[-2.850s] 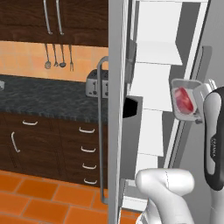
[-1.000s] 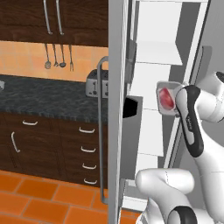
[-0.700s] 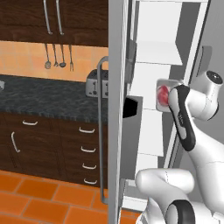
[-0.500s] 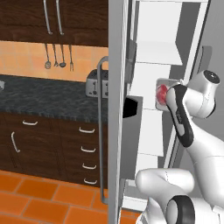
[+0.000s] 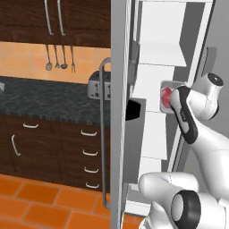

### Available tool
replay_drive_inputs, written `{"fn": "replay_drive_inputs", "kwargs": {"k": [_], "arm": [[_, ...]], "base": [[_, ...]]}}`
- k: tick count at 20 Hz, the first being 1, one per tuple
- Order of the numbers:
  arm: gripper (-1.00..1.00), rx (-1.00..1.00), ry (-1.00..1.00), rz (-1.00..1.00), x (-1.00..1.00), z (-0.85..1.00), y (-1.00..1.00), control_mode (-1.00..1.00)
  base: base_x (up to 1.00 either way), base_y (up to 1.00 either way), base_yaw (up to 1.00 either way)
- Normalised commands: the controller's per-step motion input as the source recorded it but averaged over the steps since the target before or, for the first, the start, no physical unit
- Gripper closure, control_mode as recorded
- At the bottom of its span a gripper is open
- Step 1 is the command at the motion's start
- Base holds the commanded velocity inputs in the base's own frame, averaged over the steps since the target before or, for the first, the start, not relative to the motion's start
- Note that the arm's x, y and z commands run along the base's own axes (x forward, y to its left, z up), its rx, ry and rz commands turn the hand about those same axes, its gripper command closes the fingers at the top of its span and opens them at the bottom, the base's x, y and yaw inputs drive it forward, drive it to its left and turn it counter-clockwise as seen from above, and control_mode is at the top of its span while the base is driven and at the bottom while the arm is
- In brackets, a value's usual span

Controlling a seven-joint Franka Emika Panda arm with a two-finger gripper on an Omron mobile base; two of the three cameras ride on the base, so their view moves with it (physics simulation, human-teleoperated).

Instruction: Take the meat container that has the steak and place it on the second highest rack of the freezer. Then take the vegetable container that has the lemon wedge and mushroom and place it on the highest rack of the freezer.

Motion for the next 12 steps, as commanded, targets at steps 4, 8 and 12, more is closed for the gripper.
{"fn": "replay_drive_inputs", "kwargs": {"k": [4, 8, 12], "arm": [[1.0, 0.0, 0.0, -0.02, 0.18, -0.14, -0.11, -1.0], [1.0, 0.0, 0.02, -0.02, 0.08, -0.3, -0.03, -1.0], [1.0, 0.0, 0.03, -0.03, 0.05, -0.34, 0.0, -1.0]], "base": [[0.0, 0.0, 0.0], [0.0, 0.0, 0.0], [0.0, 0.0, 0.0]]}}
